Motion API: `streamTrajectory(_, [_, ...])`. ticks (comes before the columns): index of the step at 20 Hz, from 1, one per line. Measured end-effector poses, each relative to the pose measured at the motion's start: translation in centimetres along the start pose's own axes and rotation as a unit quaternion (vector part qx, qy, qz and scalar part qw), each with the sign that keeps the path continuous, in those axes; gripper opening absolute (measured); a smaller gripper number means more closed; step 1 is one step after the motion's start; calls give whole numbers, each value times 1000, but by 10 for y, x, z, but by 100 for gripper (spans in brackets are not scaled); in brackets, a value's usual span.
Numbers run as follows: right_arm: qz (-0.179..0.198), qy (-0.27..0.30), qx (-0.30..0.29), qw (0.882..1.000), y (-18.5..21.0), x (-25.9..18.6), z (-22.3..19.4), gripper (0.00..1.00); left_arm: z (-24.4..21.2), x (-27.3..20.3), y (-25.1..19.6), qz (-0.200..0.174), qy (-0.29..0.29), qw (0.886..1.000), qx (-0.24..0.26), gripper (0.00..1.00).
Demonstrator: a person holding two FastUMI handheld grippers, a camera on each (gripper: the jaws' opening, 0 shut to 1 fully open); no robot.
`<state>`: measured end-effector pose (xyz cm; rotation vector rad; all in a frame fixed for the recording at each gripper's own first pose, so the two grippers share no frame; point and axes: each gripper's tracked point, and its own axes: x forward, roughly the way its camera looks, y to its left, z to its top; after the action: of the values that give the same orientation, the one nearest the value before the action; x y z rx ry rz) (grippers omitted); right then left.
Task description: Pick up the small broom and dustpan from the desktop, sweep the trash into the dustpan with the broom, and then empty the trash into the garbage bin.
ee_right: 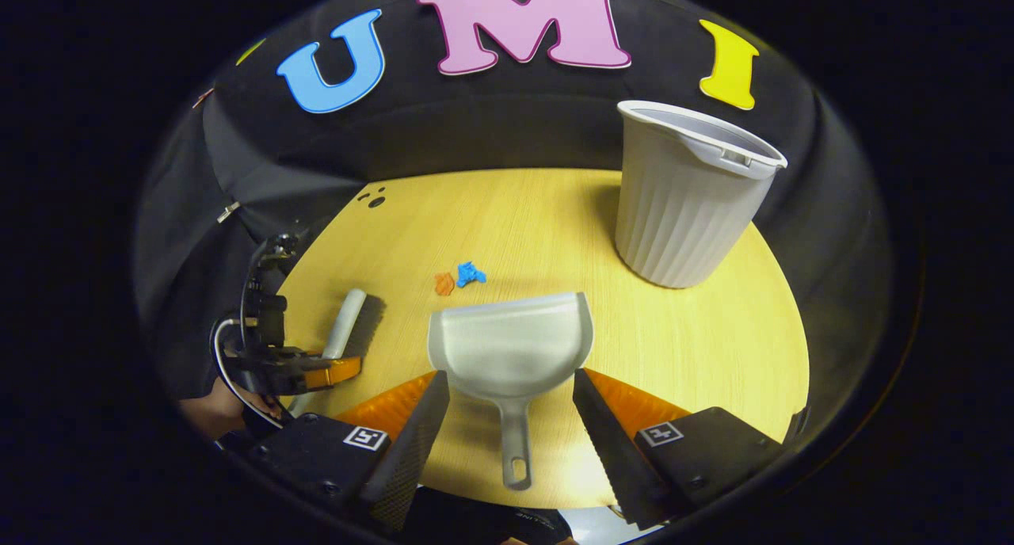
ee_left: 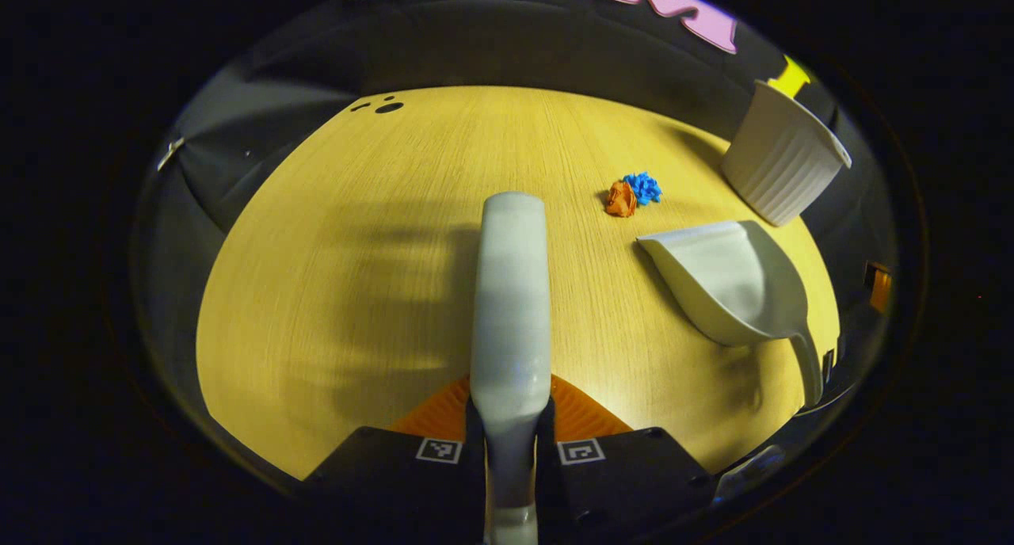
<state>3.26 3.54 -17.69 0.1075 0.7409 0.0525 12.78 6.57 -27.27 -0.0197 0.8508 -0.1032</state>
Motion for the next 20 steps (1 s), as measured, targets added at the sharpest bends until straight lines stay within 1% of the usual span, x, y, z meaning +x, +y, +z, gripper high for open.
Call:
streamTrajectory(2, [-2, 18, 1, 1000, 9, 1, -12, 99, 5, -10, 6, -11, -27, 1000, -6, 29])
streamTrajectory(5, [-5, 49, 10, 999, 22, 7, -30, 99, 15, -31, 15, -15, -65, 998, 9, 29])
streamTrajectory(7, [-9, 74, 16, 997, 24, 14, -44, 98, 18, -49, 15, -24, -85, 996, 13, 29])
streamTrajectory(10, [-36, 115, 18, 993, 14, 30, -66, 99, 20, -78, 18, -25, -110, 994, 17, 29])
streamTrajectory(12, [-53, 147, 24, 987, 5, 43, -82, 99, 17, -92, 20, -23, -117, 993, 16, 28])
streamTrajectory(15, [-60, 175, 36, 982, -3, 64, -94, 99, 10, -104, 23, -22, -118, 993, 0, 29])
streamTrajectory(18, [-71, 187, 13, 980, -16, 84, -100, 99, 4, -104, 27, -12, -106, 994, -14, 30])
streamTrajectory(20, [-67, 191, -4, 979, -18, 95, -101, 98, 1, -102, 26, -9, -95, 995, -28, 29])
